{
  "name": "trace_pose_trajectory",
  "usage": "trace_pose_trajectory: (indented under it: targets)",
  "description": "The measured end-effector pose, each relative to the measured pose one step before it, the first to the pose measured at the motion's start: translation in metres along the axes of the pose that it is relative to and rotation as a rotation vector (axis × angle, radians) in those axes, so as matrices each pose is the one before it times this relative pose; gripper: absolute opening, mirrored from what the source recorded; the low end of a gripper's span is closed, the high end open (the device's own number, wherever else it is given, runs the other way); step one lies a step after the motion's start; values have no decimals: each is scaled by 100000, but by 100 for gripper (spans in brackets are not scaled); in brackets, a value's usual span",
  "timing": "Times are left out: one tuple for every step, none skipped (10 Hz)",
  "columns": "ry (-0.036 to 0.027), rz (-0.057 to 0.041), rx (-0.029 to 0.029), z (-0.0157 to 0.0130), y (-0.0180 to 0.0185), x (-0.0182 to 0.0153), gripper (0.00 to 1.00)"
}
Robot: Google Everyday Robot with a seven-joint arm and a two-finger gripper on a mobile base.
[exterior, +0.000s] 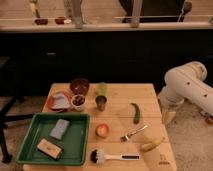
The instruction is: Place banana in tray
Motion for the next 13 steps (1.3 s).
trace_pose_trajectory:
  targets:
    - [4,-3,4,-3,-3,1,80]
    - [-8,-6,11,-4,-6,-2,80]
    - [-110,142,79,-43,-37,19,80]
    - [-1298,-194,-452,177,15,96,80]
    - [-644,-474,-1269,767,282,544,80]
    - [-963,-268,-1087,651,298,455,80]
    - [-947,-177,-663,331,268,518,80]
    - [-667,-288,-383,185,254,465,80]
    - [-538,-175,-369,123,317,357,80]
    - [-627,-277,-109,129,222,142,80]
    - [-988,156,167,110,339,238,80]
    - [-1691,1011,317,147,420,378,80]
    - [-1422,1297,411,179,322,354,80]
